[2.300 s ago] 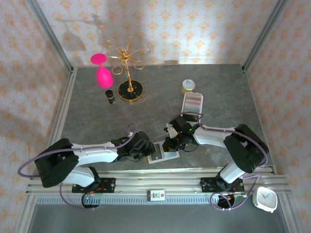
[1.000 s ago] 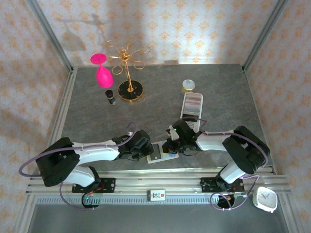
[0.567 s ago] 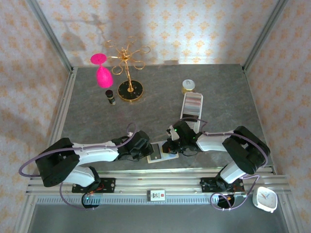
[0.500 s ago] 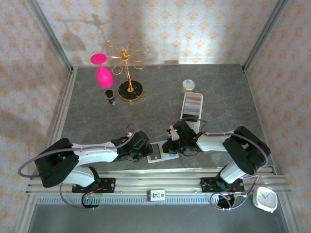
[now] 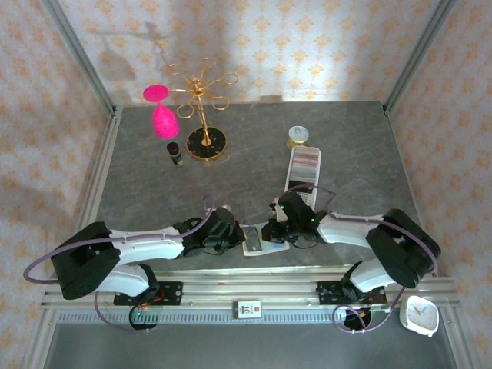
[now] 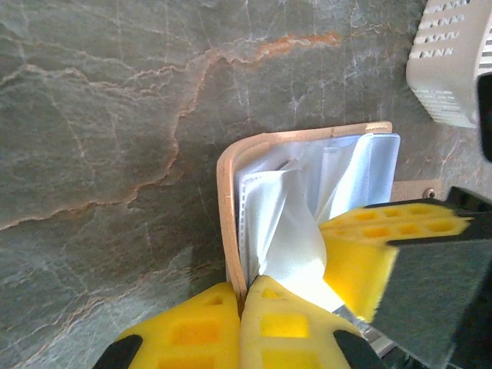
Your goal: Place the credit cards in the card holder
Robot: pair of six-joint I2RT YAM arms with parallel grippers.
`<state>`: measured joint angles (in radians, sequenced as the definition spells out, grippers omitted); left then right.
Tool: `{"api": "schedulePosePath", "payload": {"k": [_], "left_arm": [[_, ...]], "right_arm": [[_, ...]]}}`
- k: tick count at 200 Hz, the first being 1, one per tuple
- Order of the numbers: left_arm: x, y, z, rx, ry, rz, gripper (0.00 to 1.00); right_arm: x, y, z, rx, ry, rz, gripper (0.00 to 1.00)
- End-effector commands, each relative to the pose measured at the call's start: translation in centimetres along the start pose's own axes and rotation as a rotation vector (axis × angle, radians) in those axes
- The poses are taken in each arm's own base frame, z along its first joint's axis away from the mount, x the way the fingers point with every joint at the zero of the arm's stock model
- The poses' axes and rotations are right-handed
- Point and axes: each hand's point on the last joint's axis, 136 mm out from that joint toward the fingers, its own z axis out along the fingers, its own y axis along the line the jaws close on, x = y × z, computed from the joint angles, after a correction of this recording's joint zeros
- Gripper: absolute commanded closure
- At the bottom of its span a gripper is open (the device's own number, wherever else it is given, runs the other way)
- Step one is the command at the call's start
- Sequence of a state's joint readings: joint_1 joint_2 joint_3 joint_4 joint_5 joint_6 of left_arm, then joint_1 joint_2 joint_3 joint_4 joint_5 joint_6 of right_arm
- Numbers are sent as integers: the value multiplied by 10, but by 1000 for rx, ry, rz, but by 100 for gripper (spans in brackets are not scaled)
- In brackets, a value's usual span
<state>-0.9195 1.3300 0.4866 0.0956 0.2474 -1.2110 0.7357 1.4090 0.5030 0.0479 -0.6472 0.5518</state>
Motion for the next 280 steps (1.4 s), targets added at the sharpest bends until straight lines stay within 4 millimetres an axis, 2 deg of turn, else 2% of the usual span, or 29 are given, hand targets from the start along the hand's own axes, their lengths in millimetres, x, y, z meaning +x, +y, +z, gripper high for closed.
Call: {"api": "schedulePosePath", "payload": {"k": [1,19,43,65,88,141,155,170,198,250,280], "left_arm": [[2,-1,-7,-26,5,44,100],[2,6,-11,-56,1,57,100],[-1,18,-21,-125,-13,86,100],[-2,24,-30,-142,-20,91,100],[-1,27,-35,-144,-19,90,100],[1,23,-38,-147,-2,114,100],[0,22,-37,-149,0,120,100],[0,21,-37,-148,1,123,100],[0,19,-36,-149,2,125,100],[-2,17,-38,-146,-3,128,100],[-1,17,-38,-152,1,132,100]], "right_arm": [[-19,-4,-19,96,-125,29,100],[-24,-15,-37,166,-204,68,100],[-23,-33,-60,231,-301,134,83],[-19,-44,-72,225,-357,189,78],[-13,-51,-74,187,-375,231,71],[-6,-44,-60,51,-318,258,64],[-4,-45,-58,42,-310,261,64],[-4,-46,-58,34,-310,268,72],[-4,-47,-59,31,-313,270,80],[1,-50,-55,24,-293,271,82],[2,-51,-56,29,-292,270,93]]}}
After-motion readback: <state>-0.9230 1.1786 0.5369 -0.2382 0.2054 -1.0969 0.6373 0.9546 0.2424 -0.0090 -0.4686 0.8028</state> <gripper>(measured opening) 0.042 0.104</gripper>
